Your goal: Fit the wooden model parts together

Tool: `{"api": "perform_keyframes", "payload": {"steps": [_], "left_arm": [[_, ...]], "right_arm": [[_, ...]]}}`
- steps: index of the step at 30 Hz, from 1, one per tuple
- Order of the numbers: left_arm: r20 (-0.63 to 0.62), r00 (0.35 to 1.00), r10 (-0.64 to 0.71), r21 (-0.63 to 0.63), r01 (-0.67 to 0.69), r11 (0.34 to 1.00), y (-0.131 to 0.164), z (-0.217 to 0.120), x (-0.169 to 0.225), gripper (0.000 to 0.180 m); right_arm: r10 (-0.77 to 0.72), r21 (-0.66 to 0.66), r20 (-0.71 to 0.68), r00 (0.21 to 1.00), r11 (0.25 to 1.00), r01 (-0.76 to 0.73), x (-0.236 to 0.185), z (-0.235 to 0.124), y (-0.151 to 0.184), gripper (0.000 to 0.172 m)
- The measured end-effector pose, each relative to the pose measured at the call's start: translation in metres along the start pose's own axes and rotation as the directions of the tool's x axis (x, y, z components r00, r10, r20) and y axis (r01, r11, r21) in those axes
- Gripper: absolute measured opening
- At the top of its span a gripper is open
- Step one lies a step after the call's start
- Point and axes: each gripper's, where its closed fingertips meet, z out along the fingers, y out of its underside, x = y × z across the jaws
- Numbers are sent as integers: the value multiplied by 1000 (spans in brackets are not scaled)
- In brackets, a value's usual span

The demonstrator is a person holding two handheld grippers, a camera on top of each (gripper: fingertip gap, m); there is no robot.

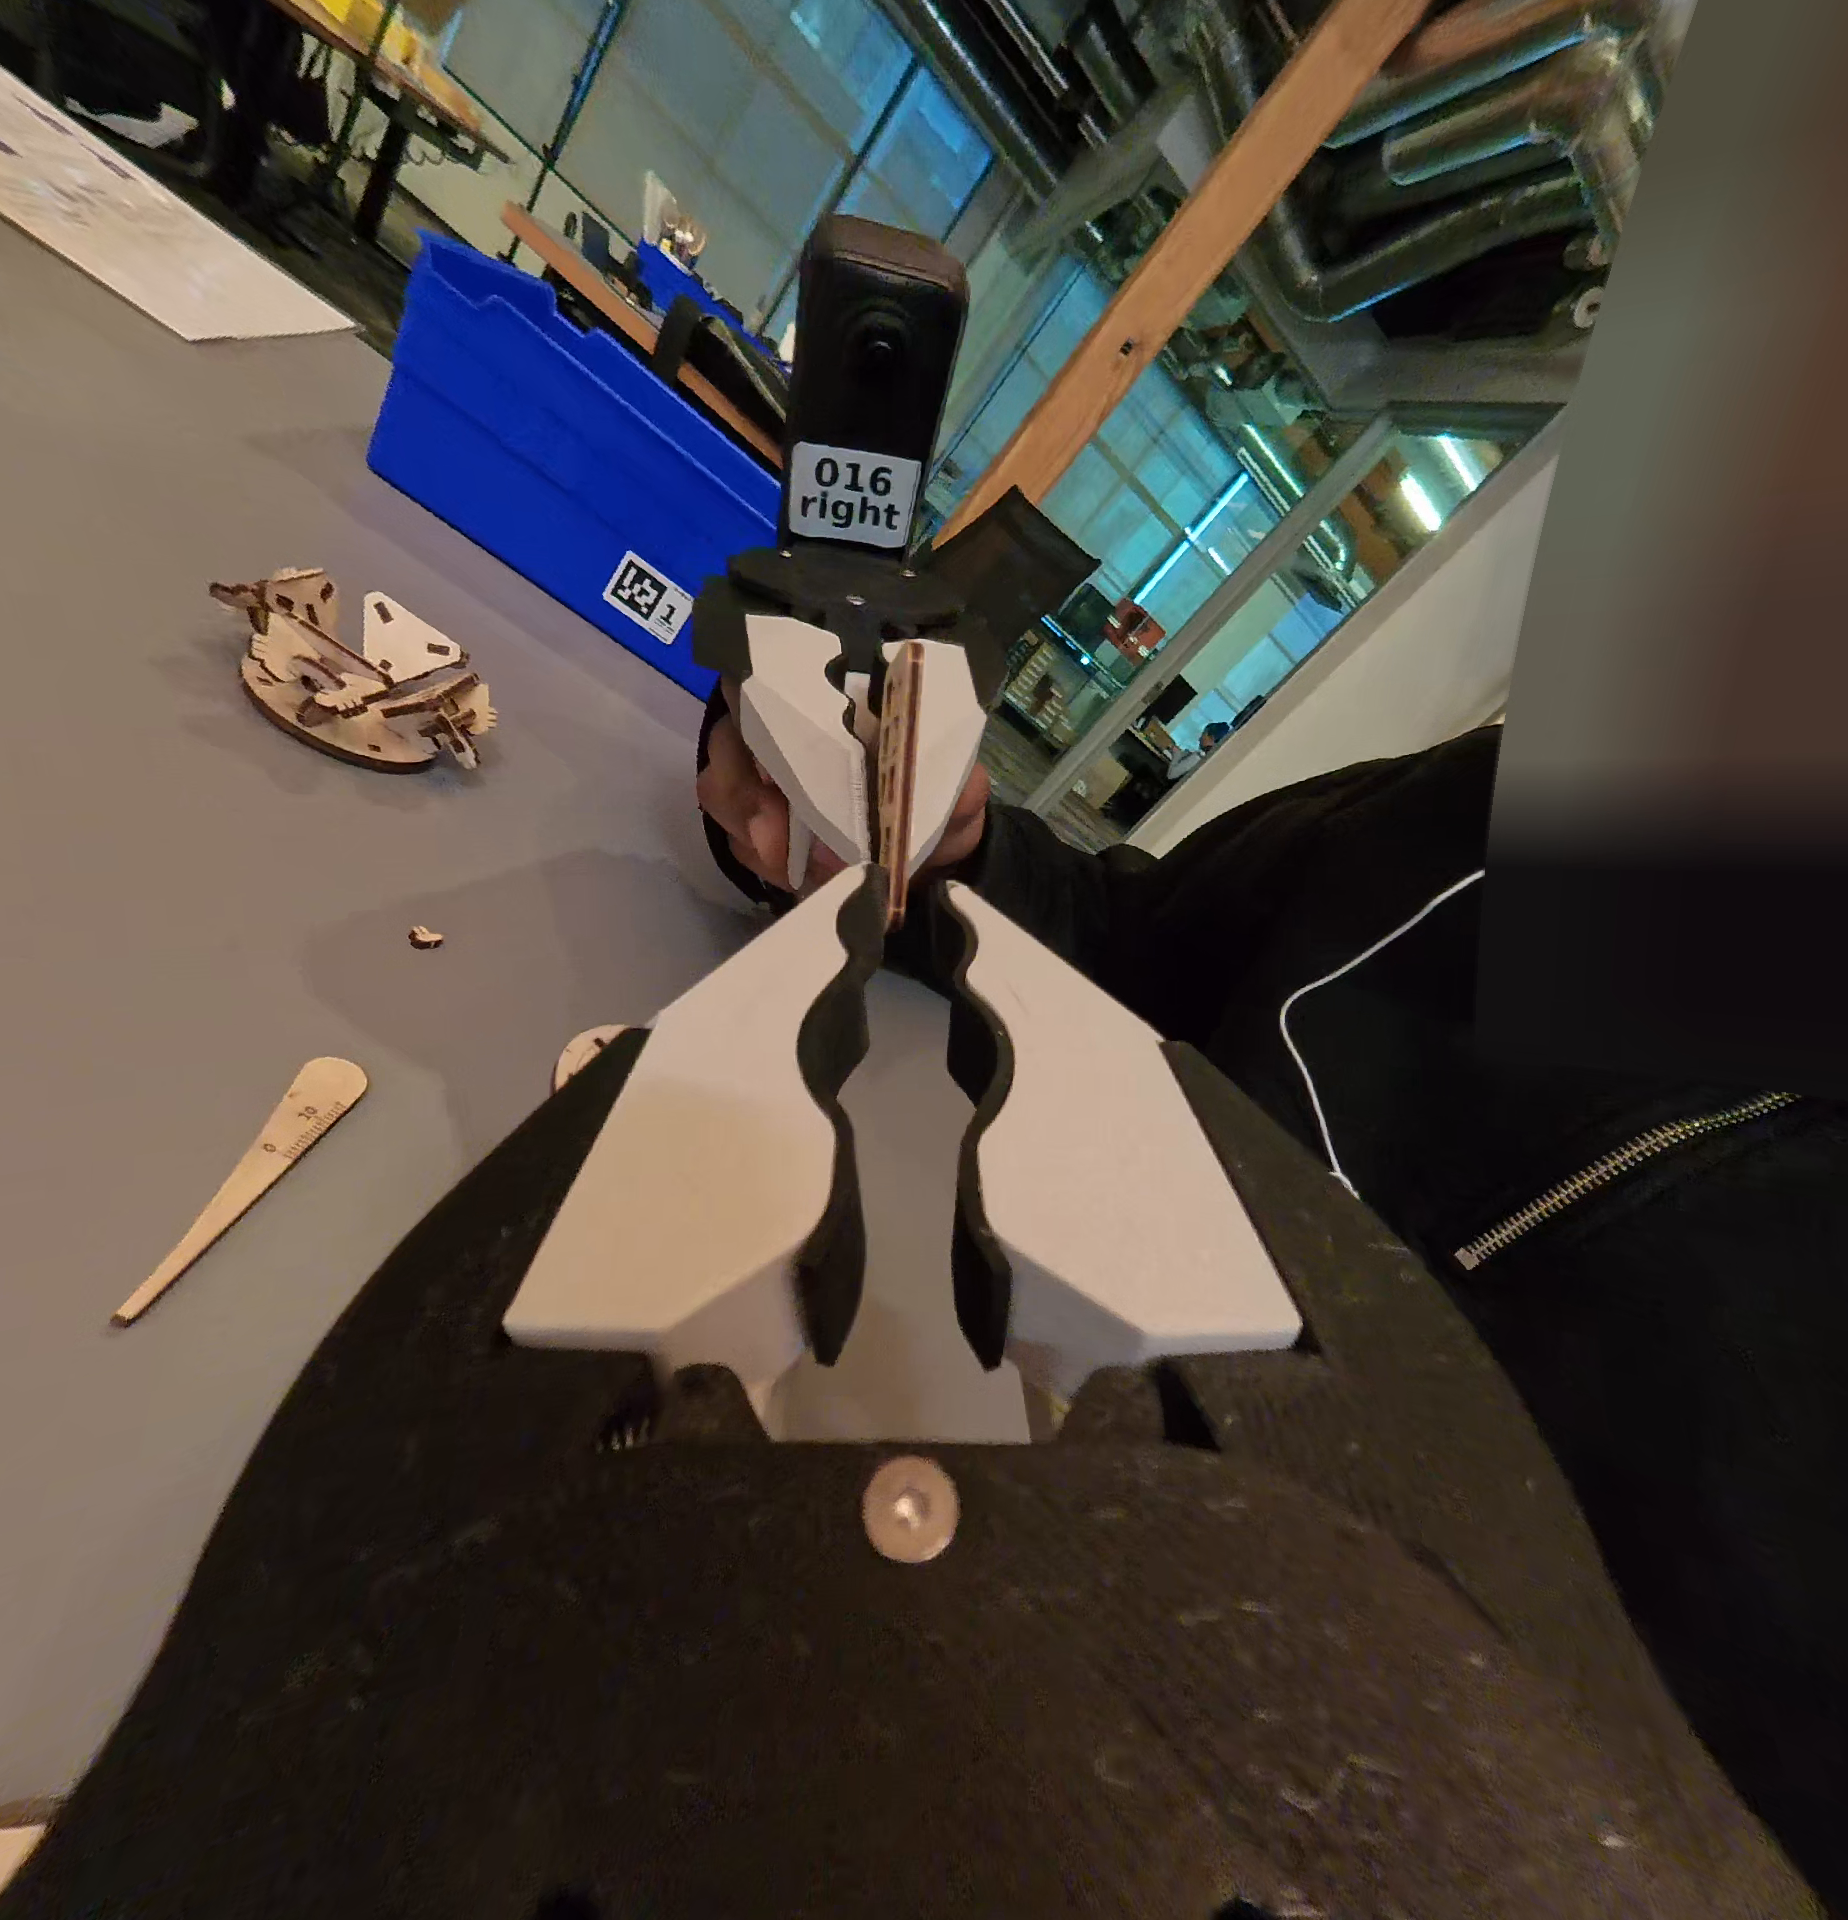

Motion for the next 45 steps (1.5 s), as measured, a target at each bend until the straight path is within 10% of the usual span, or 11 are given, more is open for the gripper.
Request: {"api": "perform_keyframes", "payload": {"steps": [45], "left_arm": [[-143,977,-156,-37,152,988,7,3,14,2]], "right_arm": [[237,32,232,943,967,-251,-11,-1,-1,0]]}}
